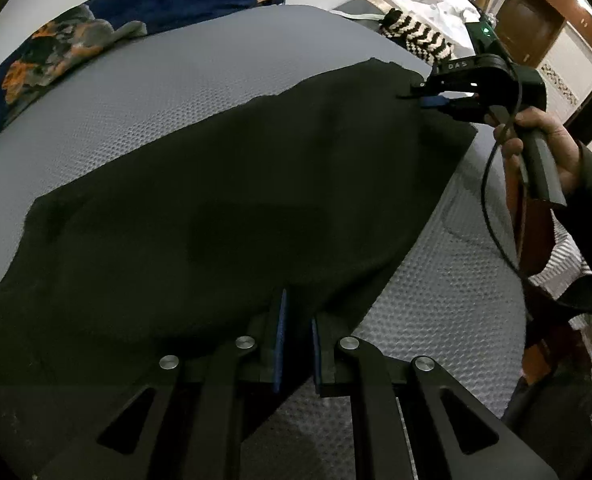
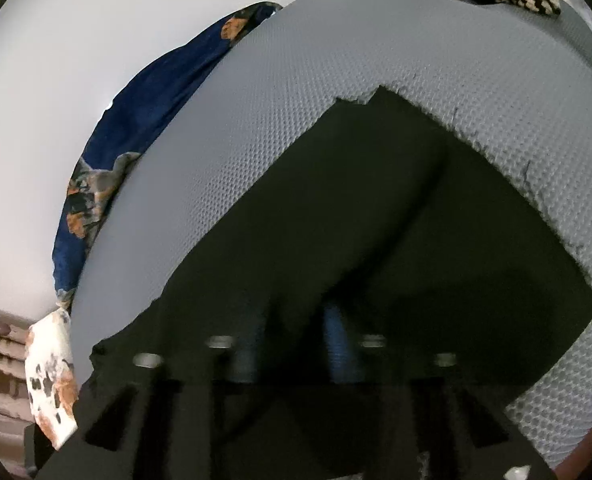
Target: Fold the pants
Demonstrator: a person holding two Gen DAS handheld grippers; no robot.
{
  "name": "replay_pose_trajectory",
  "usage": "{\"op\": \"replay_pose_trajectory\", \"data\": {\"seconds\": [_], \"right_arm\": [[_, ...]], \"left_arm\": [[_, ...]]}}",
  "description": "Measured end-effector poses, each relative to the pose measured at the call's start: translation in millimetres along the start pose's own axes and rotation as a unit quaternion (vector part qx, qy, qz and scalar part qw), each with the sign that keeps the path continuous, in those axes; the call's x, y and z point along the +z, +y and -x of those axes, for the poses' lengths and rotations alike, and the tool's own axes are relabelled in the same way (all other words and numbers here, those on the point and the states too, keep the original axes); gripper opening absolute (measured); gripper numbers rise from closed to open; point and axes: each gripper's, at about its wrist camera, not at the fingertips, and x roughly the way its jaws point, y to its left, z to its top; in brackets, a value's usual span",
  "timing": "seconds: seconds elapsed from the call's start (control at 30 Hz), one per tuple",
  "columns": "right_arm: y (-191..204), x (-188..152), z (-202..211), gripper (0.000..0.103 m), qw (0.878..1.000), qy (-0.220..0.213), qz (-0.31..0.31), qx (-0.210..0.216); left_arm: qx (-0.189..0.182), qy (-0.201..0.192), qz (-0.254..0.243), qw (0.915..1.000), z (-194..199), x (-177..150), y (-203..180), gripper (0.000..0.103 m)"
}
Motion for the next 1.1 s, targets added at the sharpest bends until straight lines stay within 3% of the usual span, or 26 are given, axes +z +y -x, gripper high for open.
{"op": "replay_pose_trajectory", "data": {"seconds": [0.17, 0.37, 0.5, 0.6, 0.7, 0.87, 1.1], "right_arm": [[23, 14, 11, 0.011, 1.000, -0.003, 0.019, 0.013], [99, 40, -18, 0.010, 0.996, 0.009, 0.080, 0.027], [152, 54, -51, 0.023, 0.990, 0.017, 0.137, 0.033], [170, 63, -58, 0.023, 0.986, 0.015, 0.156, 0.052], [160, 73, -51, 0.023, 0.988, 0.007, 0.144, 0.051], [108, 90, -47, 0.023, 0.996, 0.004, 0.080, 0.042], [79, 93, -79, 0.023, 0.997, 0.033, 0.021, 0.069]], "left_arm": [[-0.009, -0.004, 0.006, 0.9999, -3, -4, 3, 0.010], [-0.026, -0.007, 0.040, 0.9988, -3, -7, 11, 0.010], [-0.034, -0.002, 0.074, 0.9967, -7, -11, 20, 0.010], [-0.047, 0.001, 0.098, 0.9941, -10, -15, 26, 0.010], [-0.052, 0.002, 0.106, 0.9930, -14, -18, 29, 0.010], [-0.067, 0.001, 0.118, 0.9907, -14, -19, 33, 0.010], [-0.071, 0.004, 0.123, 0.9899, -13, -18, 37, 0.010]]}}
